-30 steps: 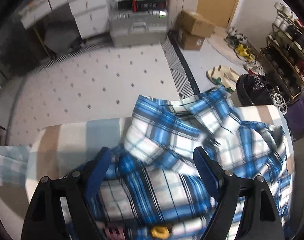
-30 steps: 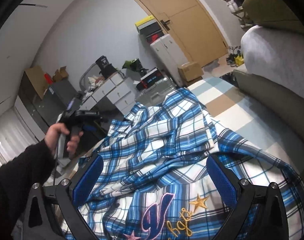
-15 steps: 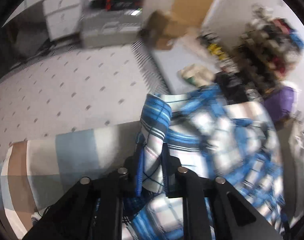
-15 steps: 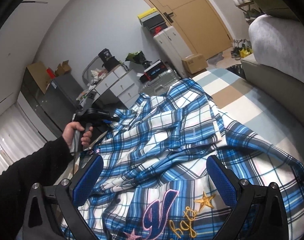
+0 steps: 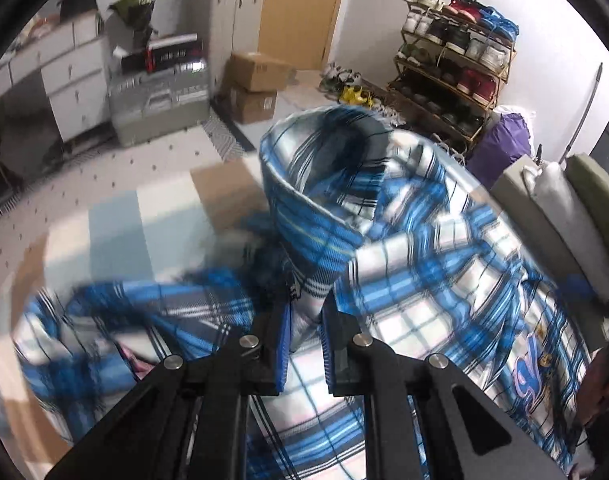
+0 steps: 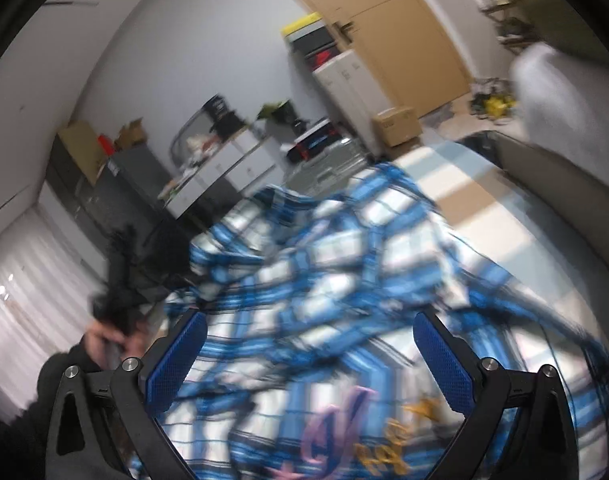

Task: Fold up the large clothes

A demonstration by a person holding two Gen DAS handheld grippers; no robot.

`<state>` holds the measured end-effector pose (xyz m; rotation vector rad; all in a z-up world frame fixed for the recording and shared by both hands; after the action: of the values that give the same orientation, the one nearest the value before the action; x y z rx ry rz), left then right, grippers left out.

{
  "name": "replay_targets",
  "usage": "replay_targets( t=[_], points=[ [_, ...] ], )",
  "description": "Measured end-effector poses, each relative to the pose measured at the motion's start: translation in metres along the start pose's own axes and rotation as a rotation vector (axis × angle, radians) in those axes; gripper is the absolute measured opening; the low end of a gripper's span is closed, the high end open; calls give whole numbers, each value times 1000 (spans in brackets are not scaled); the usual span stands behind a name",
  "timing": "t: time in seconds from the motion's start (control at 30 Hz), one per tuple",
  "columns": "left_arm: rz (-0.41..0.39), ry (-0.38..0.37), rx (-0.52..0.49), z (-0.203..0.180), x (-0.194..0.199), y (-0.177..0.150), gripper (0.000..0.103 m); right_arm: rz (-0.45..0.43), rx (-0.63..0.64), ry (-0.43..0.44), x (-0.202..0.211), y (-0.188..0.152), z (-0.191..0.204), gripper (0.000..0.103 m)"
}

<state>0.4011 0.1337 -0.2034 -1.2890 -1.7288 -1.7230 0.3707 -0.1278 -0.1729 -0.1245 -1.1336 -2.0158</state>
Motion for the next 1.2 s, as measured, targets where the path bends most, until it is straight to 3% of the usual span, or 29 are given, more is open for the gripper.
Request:
replay_targets(
  t=[0.1, 0.2, 0.27, 0.4, 0.47, 0.53, 0.57, 0.6, 0.67, 0.73, 0.8, 0.9, 0.93, 0.97, 1.0, 1.03, 1.1, 1.2],
  points=[
    [2, -29, 65, 6, -1, -5, 9, 59, 81, -63, -29, 37, 22, 103],
    [-6, -55, 118, 10, 8, -1, 9, 162, 267, -133, -91, 64, 42, 103],
    [-10, -60, 131, 10, 11, 3, 10, 237, 395, -234, -141, 75, 41, 103],
    [-42, -81, 142, 1, 20, 7, 11, 348, 458, -308, -212, 80, 28, 95],
    [-30, -96, 121, -5, 20, 7, 22, 396, 458, -302, -237, 76, 26, 90],
    [-39, -106, 82, -14, 26, 13, 22, 413, 483, -326, -255, 76, 22, 84],
    [-43, -91, 68, -16, 28, 18, 27, 415, 488, -340, -259, 77, 21, 67],
    [-46, -86, 72, -17, 29, 23, 33, 427, 466, -334, -265, 76, 19, 38],
    [-54, -97, 101, -18, 29, 30, 60, 471, 379, -304, -270, 70, 14, 7],
    [-56, -75, 137, -14, 24, 37, 67, 457, 323, -277, -267, 73, 12, 7],
    [-45, -69, 173, -15, 16, 44, 67, 434, 292, -222, -259, 77, 17, 5],
    [4, -1, 192, -11, -9, 45, 67, 411, 270, -184, -248, 81, 24, 4],
    [24, 23, 200, -8, -15, 43, 67, 400, 272, -179, -245, 83, 26, 4],
    [54, 53, 212, -4, -22, 40, 58, 384, 271, -169, -239, 84, 28, 4],
    [103, 50, 245, 0, -31, 34, 42, 374, 264, -154, -236, 87, 31, 3],
    [126, 52, 264, 3, -33, 30, 10, 367, 258, -140, -231, 88, 33, 3],
    [131, 93, 273, 10, -28, 23, 6, 344, 241, -104, -219, 91, 40, 3],
    [80, 132, 236, 3, 1, 21, 5, 329, 283, -67, -196, 90, 58, 3]
  ],
)
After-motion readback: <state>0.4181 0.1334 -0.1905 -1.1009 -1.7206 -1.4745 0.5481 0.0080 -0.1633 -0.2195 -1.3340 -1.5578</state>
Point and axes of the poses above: each gripper's, at about its wrist camera, not at the fingertips, and x roughly against the way its jaws point, z to its left, y to its top, the point moved 9 cm from there along -x, roughly the way its jaws point, and after that the axes turned 2 degrees about -z, right-handed, at the moved point
